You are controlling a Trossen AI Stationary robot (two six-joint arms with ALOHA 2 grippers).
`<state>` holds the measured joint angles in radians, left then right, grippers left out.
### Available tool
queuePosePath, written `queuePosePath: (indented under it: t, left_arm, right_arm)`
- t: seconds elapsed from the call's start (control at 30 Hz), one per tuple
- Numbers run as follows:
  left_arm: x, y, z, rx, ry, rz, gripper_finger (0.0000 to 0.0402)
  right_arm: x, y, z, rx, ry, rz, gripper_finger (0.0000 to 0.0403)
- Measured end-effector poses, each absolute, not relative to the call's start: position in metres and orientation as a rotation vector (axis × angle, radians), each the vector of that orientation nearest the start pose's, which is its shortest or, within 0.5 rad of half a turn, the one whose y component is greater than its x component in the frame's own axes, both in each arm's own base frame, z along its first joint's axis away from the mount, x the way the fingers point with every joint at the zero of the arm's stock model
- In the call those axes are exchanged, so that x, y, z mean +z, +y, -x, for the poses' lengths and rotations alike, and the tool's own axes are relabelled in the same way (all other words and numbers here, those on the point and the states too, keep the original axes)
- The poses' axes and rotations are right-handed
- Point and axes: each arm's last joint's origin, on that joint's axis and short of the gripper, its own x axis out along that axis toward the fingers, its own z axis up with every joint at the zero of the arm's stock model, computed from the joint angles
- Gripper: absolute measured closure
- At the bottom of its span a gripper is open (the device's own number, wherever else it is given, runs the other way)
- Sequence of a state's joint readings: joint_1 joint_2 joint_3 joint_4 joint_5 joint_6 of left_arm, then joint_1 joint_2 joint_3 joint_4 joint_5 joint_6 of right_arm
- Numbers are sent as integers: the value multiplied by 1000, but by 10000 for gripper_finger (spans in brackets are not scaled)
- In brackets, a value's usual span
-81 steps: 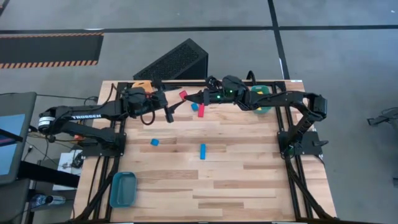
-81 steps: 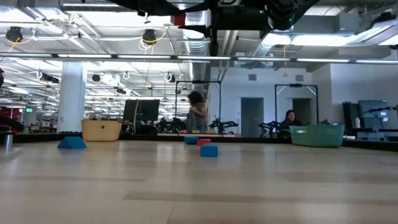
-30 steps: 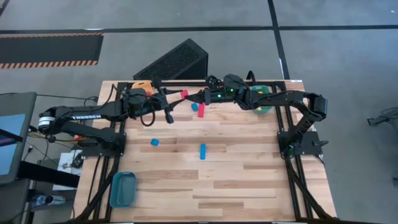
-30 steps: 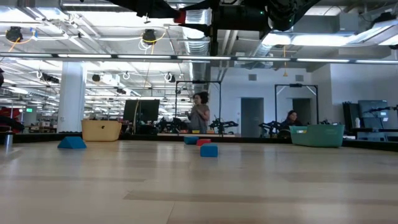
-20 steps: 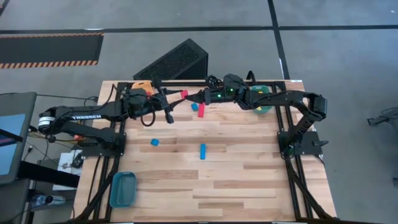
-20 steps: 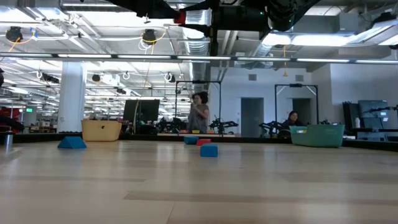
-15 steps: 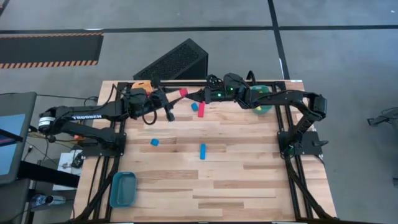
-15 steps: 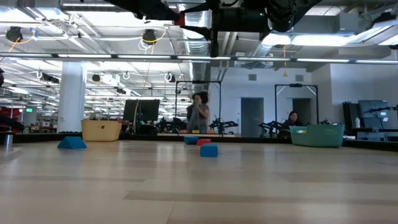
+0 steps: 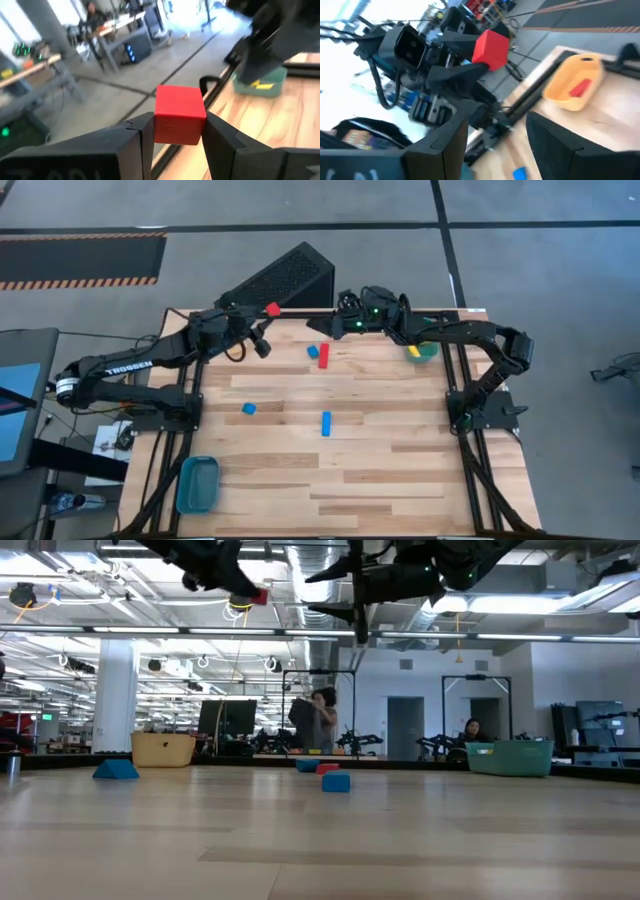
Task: Sort & place blocks by color
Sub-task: Put the bottom red block into the orange bin
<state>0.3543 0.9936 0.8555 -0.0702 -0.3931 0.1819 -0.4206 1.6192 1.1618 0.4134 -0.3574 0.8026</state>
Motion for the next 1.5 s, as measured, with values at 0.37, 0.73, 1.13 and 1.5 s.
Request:
queuePosePath:
  t: [0.37,0.73,1.13,1.5]
  left_arm:
    - [299,111,-183,905,384,63,294]
    - [278,123,-167,1044,437,294,293]
    - [270,138,-148,1133,466,459,292]
    - [263,140,-137,1202,539,525,291]
  right_arm:
    - [310,-145,-303,-337,208,-651,191]
    - [259,-129,-253,-470,253,-767,189]
    - [251,-114,-247,-499,253,-766,189]
    - [245,-114,-245,-522,308,-759,189]
